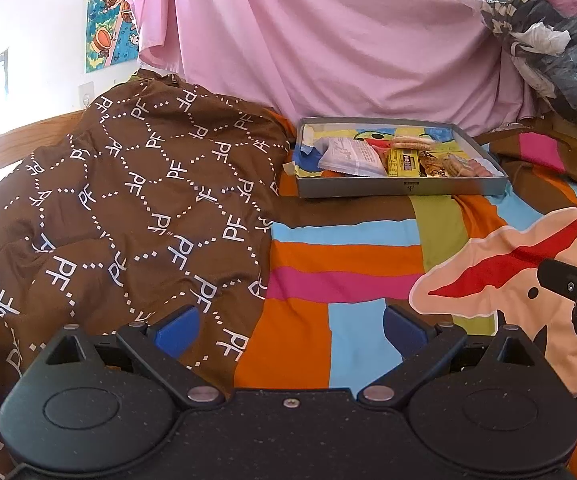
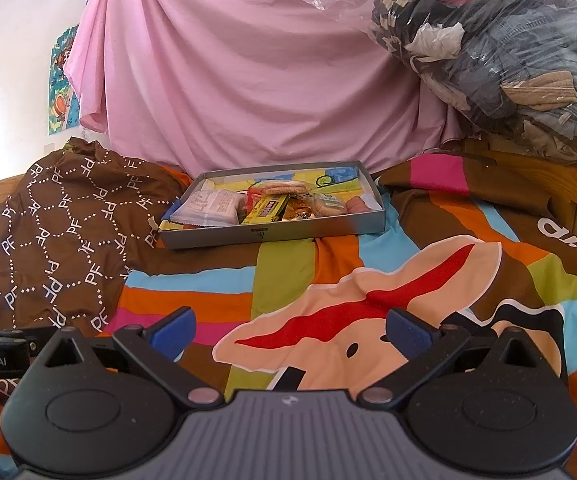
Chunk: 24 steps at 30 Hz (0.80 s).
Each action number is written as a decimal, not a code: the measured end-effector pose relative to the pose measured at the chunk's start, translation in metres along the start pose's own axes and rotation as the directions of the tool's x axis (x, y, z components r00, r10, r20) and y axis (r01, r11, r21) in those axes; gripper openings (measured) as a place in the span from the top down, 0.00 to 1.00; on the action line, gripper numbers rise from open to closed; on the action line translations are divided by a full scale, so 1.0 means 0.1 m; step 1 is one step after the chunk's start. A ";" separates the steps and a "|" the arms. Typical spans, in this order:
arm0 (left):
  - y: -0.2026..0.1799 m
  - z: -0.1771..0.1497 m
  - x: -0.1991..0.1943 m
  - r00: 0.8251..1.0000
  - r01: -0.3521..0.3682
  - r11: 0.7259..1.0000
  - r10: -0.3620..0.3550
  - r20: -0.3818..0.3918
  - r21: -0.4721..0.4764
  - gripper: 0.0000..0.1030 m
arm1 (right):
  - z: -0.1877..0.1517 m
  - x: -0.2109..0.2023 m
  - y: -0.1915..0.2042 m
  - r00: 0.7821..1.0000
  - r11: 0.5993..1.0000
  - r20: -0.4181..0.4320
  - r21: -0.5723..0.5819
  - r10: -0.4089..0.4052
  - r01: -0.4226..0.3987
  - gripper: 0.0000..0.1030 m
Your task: Organize snacks
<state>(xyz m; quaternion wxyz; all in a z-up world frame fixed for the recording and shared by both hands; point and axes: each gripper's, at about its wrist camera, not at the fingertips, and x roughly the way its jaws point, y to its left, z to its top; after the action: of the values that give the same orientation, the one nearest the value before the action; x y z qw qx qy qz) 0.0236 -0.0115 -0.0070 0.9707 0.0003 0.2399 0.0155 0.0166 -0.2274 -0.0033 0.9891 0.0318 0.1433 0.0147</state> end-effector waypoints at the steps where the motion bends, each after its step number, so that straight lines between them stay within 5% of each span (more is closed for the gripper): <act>1: 0.00 0.00 0.00 1.000 -0.001 1.000 0.001 0.000 0.000 0.05 | 0.00 0.00 0.00 1.000 1.000 0.000 -0.001 0.001 -0.001 0.00; 24: 0.01 0.01 -0.01 1.000 -0.007 1.000 0.007 -0.005 -0.012 0.05 | 0.00 0.01 -0.01 1.000 1.000 -0.006 -0.005 0.002 -0.002 0.00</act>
<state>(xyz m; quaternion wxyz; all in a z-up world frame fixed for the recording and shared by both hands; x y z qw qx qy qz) 0.0234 -0.0100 -0.0054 0.9700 -0.0047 0.2423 0.0204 0.0177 -0.2284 -0.0042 0.9887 0.0294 0.1461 0.0161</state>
